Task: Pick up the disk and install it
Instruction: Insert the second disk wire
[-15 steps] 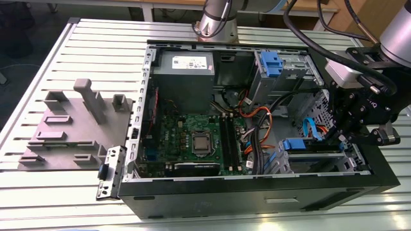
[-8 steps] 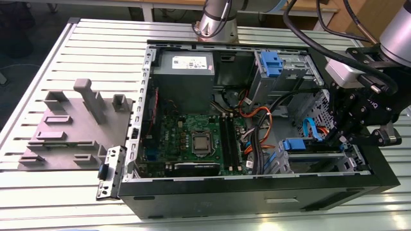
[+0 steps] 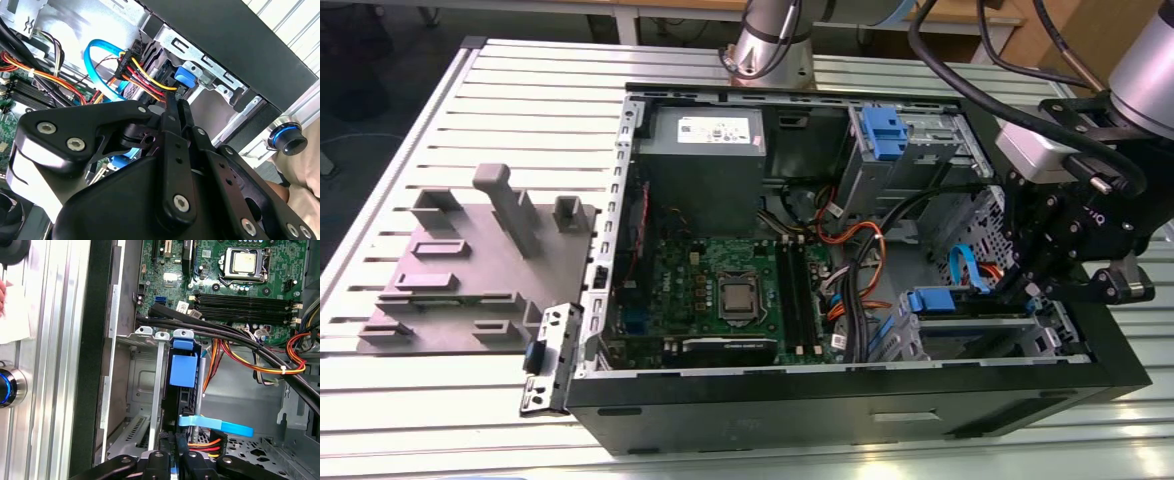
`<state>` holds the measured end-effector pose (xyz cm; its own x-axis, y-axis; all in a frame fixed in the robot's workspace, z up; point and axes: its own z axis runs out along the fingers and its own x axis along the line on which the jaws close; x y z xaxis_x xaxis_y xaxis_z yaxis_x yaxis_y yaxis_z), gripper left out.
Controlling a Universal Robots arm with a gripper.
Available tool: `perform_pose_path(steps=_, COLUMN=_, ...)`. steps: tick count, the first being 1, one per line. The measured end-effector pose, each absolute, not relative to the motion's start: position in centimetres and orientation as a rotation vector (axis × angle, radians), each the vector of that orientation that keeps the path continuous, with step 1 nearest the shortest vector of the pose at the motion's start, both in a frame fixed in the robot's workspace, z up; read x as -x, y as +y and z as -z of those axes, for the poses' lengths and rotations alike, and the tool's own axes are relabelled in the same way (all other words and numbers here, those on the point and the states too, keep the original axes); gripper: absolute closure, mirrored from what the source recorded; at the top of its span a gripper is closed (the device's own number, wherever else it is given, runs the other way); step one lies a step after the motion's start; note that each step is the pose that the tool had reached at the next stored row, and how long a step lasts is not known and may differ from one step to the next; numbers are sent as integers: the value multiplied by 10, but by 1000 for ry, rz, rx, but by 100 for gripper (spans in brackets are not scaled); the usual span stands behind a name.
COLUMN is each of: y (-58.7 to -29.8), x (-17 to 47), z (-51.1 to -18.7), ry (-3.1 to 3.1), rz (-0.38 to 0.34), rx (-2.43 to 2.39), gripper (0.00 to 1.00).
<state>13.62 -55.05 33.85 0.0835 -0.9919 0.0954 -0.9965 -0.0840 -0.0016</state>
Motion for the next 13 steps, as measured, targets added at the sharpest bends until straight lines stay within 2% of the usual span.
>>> perform_pose_path(steps=13, y=-550, x=-136, z=-340, ry=-2073, rz=-126, rx=-2256, gripper=84)
